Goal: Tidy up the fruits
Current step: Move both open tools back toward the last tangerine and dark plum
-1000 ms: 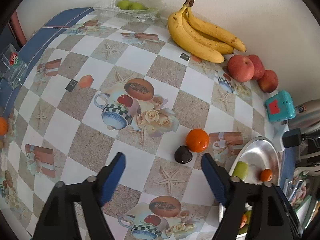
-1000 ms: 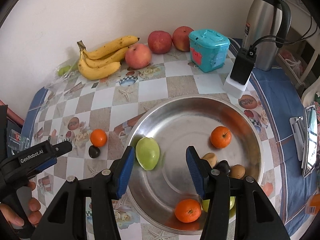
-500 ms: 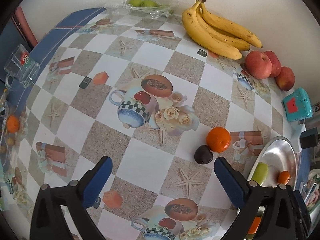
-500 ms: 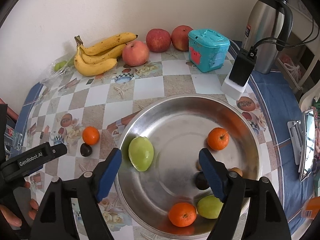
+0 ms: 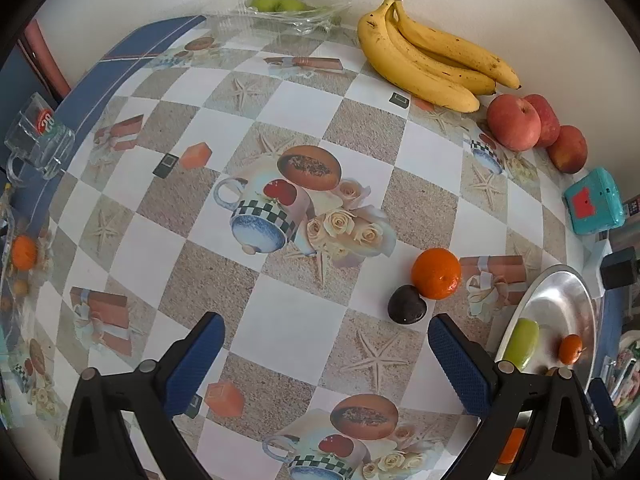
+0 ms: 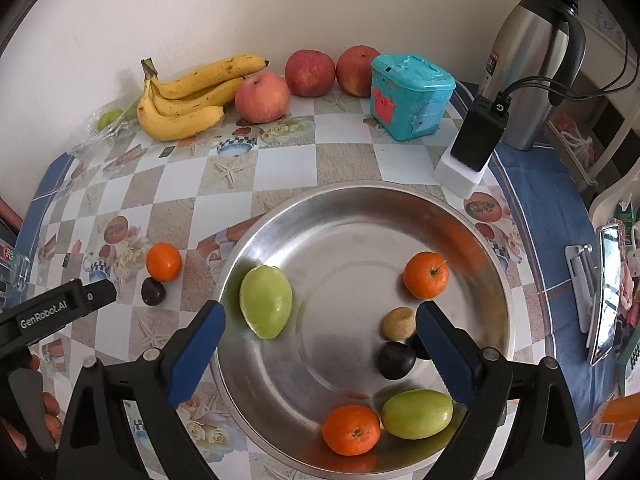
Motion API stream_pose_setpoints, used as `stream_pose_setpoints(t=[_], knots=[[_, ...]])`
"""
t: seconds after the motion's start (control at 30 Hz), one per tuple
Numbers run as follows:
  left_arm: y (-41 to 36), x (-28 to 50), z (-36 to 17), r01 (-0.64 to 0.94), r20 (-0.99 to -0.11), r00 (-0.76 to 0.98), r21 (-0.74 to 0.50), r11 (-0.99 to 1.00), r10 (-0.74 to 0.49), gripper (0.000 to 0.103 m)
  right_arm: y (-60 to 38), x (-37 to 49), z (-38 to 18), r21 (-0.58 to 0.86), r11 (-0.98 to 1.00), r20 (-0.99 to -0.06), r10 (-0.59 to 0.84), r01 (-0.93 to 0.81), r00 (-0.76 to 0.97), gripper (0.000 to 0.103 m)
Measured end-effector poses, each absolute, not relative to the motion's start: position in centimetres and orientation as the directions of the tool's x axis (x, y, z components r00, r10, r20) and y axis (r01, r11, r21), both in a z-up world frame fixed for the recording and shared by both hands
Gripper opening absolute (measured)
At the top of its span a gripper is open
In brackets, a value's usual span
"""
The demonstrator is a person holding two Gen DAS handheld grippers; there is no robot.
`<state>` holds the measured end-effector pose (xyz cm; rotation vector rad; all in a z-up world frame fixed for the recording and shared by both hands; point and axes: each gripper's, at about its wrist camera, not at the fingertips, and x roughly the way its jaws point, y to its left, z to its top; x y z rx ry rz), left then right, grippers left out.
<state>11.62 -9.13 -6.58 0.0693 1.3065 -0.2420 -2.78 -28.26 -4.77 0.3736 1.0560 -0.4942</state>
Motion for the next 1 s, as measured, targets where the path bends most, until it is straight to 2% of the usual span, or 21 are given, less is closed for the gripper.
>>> stream_pose_setpoints(t=[0.7,1.0], knots=[[-8.9,12.1,-8.0,0.233,-0.967,0.226,-0.061,0.970,-0.115,0.103,-27.3,-1.9,-5.3,0.076,0.854,-0.904,-0.159,0.515,0.397,0.096],[-7.5,13.0,-8.4,0.188,-0.970,0.219,-0.063,0.980,-0.104,0.103,-25.9,-0.9,-5.1,0.096,0.868,-0.895,-0.139,0.487,0.424,0.096]])
